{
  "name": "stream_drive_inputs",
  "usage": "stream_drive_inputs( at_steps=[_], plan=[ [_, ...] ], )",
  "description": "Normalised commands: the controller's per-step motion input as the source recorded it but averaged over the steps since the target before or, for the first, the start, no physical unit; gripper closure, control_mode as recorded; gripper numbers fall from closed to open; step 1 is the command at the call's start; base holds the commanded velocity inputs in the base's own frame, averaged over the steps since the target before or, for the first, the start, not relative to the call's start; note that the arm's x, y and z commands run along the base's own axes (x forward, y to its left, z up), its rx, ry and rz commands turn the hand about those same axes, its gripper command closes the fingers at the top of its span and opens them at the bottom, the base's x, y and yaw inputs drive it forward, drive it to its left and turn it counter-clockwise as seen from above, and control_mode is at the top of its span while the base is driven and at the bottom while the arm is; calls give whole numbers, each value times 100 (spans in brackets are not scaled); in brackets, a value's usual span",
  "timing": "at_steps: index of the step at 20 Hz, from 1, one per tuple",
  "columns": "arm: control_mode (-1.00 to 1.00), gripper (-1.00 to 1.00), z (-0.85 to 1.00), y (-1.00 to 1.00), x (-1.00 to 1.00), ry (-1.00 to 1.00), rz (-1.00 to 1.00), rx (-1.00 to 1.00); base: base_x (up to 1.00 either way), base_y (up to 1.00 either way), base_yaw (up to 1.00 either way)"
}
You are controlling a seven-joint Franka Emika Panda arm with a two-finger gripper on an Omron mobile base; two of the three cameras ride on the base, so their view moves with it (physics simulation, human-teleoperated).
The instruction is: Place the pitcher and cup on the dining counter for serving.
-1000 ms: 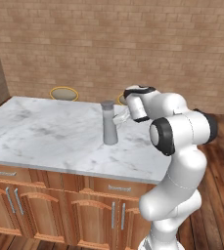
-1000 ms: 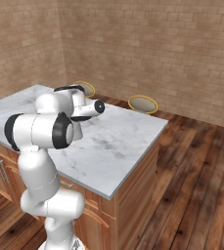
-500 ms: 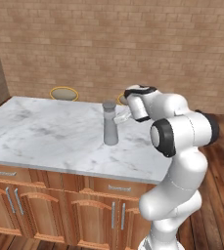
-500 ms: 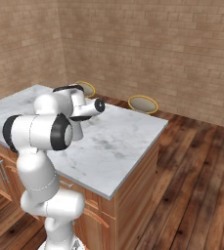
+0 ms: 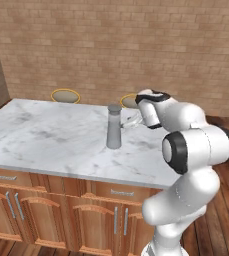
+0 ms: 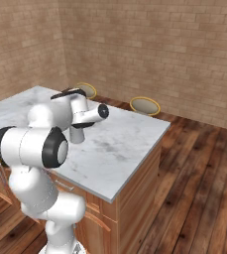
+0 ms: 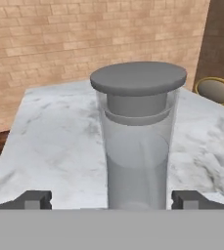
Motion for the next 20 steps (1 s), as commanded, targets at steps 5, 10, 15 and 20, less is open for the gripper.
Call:
stream_drive_inputs(
  at_steps=[5, 10, 15, 20],
  plan=[
    [-100, -100, 36, -29, -53, 0, 0, 0, 0, 0, 0],
    [-100, -100, 87, -27, -79, 0, -8, 0, 0, 0, 0],
    [-100, -100, 100, -22, -100, 1, -15, 0, 0, 0, 0],
    [-100, -100, 96, -15, -100, 14, -21, -2, 0, 0, 0]
  ],
)
